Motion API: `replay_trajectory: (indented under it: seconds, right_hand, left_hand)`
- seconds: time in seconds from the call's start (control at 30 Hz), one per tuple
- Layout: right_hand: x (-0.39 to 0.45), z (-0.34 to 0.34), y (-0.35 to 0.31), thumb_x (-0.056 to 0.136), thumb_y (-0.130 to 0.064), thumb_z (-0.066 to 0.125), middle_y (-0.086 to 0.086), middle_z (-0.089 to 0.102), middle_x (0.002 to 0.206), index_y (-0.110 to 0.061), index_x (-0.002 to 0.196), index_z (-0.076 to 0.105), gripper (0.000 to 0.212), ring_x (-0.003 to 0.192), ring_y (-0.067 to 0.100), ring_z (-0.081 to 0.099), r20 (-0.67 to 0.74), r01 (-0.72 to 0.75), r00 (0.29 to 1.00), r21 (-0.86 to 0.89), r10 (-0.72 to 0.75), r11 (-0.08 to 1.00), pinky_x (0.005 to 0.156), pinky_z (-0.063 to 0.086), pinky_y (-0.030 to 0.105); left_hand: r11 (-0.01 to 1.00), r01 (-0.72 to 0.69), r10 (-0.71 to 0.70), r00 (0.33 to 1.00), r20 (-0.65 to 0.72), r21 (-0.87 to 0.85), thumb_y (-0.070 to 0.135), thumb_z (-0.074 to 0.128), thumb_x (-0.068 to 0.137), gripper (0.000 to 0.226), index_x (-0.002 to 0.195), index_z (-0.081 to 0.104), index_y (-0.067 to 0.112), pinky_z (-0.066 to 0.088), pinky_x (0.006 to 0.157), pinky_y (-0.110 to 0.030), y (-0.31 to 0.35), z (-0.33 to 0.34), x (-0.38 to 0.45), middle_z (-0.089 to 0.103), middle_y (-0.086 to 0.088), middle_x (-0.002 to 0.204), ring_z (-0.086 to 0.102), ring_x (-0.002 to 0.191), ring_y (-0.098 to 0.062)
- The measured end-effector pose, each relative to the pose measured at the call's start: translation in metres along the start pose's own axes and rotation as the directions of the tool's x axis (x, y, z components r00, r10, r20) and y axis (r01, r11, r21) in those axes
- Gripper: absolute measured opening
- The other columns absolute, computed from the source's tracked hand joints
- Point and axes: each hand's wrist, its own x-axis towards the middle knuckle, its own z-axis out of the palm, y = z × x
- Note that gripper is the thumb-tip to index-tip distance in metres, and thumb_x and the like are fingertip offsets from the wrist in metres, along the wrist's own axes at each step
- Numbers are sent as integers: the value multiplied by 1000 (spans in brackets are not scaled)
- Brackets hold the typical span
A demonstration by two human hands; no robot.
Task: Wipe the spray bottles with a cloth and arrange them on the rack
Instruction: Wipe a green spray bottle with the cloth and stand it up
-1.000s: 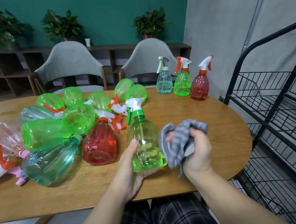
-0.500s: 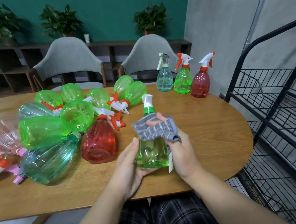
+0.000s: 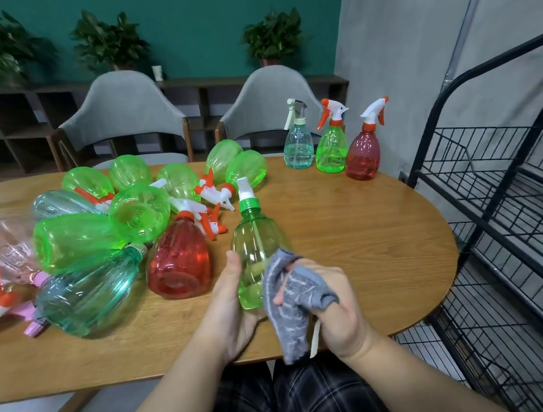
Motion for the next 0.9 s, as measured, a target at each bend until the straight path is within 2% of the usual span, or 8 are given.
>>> replay_trajectory:
  seconds: [0.07,0.13,0.23,0.33,0.43,0.53,0.73,0.9]
  right_hand:
    - [4,-6,-12,72,-33,57,-4,60,60,-19,56,66,23,58,13,56,-156,-199,955,298,253,934,64,45,27]
    - [14,-13,-16,79,-24,50,6,55,60,-16,53,59,29,54,17,57,-269,-240,787,696,555,677,65,49,29]
    - [34,-22,-23,99,-29,40,8,67,82,-13,82,63,33,80,22,64,-393,-144,612,798,687,585,87,48,39]
    - [45,-14,-25,99,-35,43,6,69,100,-14,98,64,30,93,19,63,-364,-235,713,680,599,694,98,45,41]
    - [44,0,-22,88,-48,54,2,69,112,-21,109,64,36,107,17,62,-217,-393,852,337,477,856,106,40,47]
    - [32,0,-8,82,-44,53,-9,53,139,-33,125,61,45,135,11,41,-91,-331,937,84,338,940,116,26,47]
    - [19,-7,-6,81,-35,47,-4,50,141,-38,110,68,35,136,9,39,-9,-184,983,-151,184,971,118,20,46]
    - [8,0,-1,79,-34,45,0,66,120,-17,96,75,38,119,10,57,83,-12,996,-251,34,968,116,19,30]
  left_hand:
    - [1000,-7,7,1000,-2,6,70,87,38,117,131,55,6,60,72,-41,0,0,1,67,-19,122,69,102,-29]
    - [1000,-1,0,1000,-8,-12,66,89,37,111,127,59,8,60,65,-38,0,0,0,71,-16,113,72,93,-26]
    - [1000,10,-10,1000,24,-22,62,90,36,104,121,61,9,59,57,-36,2,1,-2,73,-15,105,73,85,-27]
    - [999,33,-32,997,63,-9,59,93,33,96,112,70,11,60,61,-39,1,2,-4,72,-17,109,73,89,-29]
    - [999,40,-41,996,76,17,57,92,43,82,110,74,13,59,74,-47,1,2,-3,69,-19,118,70,101,-31]
    - [999,20,-21,1000,20,41,56,76,71,69,121,65,9,59,81,-49,2,3,-4,68,-18,120,68,106,-29]
    - [998,13,-12,1000,-15,65,37,49,92,42,125,62,14,48,97,-61,0,0,-1,68,-17,122,63,115,-36]
    - [995,88,-88,996,7,-49,56,42,85,62,122,62,11,55,88,-44,4,2,-1,70,-19,113,70,98,-26]
